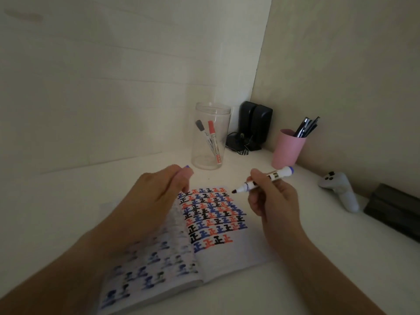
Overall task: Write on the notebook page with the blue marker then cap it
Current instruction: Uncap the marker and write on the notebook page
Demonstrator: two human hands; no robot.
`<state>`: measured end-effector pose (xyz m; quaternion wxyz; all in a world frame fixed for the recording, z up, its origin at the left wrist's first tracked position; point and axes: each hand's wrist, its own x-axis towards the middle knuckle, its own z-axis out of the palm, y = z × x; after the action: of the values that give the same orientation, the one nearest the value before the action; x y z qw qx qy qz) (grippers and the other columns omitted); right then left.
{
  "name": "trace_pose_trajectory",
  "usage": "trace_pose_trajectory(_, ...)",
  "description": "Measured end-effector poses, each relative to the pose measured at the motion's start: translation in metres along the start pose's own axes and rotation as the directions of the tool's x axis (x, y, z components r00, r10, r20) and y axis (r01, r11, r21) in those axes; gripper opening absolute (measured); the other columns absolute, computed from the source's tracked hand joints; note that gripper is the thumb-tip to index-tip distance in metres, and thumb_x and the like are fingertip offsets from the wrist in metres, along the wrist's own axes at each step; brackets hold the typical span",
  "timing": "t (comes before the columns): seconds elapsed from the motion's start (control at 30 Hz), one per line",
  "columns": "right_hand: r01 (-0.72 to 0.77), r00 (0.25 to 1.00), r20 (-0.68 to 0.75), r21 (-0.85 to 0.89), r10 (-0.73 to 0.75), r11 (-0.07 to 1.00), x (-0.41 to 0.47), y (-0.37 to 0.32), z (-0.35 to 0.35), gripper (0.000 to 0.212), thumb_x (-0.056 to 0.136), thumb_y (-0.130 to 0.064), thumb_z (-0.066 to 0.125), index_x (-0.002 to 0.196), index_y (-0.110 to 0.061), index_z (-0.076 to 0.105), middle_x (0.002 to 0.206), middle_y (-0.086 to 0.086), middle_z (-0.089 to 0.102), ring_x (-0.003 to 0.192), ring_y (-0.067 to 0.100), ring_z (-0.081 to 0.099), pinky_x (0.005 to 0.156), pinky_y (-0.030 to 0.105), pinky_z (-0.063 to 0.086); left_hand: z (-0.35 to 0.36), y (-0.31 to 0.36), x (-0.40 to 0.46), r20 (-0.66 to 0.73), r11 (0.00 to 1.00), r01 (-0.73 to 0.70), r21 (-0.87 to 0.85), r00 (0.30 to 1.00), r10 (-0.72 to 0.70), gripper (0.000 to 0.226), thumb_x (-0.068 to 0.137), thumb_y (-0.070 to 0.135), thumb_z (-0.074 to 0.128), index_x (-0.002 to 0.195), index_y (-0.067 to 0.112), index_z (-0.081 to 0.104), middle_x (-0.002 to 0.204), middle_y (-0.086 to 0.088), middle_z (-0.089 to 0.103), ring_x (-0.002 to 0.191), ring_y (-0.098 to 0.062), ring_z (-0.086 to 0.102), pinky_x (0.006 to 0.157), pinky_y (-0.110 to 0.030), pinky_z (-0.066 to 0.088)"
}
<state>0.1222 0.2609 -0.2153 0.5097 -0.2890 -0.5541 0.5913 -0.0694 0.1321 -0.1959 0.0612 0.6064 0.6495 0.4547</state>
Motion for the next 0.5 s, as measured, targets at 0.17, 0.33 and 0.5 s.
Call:
trace_pose_trajectory(0.17,-0.057,0.988,0.145,-0.028,0.061,0.998,-0.010,-0.011,0.007,0.018,0.093,-0.013,0.064,0.081,-0.005,0.074,0.056,0.007,0.066,0.048,0.017,0.057,0.046,0.026,0.046,0.015,-0.011,-0.007,0.222,0.957,-0.112,0.267,0.974,0.052,0.028,0.094,0.056,0.041,0.104,0.033,0.053,0.093,0.014,0.064,0.080,-0.004,0.059,0.070,-0.017,0.043)
trace_pose_trajectory(0.33,-0.018,0.951,0.296,-0.244,0.092,0.970,-0.021,-0.039,-0.002,0.009,0.077,-0.012,0.078,0.082,-0.005,0.074,0.064,0.010,0.067,0.053,0.016,0.059,0.048,0.025,0.049,0.016,-0.019,-0.005,0.230,0.898,-0.286,0.336,0.949,0.216,0.031,0.091,0.058,0.050,0.112,0.037,0.057,0.102,0.015,0.059,0.087,-0.003,0.051,0.079,-0.025,0.045)
trace_pose_trajectory(0.5,-0.030,0.958,0.257,-0.346,0.125,0.938,-0.028,-0.027,-0.021,0.007,0.082,0.000,0.073,0.077,-0.004,0.073,0.064,0.014,0.063,0.057,0.021,0.055,0.049,0.027,0.046,0.019,-0.025,-0.004,0.296,0.883,-0.307,0.356,0.933,0.205,0.041,0.085,0.072,0.045,0.106,0.040,0.062,0.104,0.019,0.058,0.091,-0.005,0.052,0.081,-0.032,0.049)
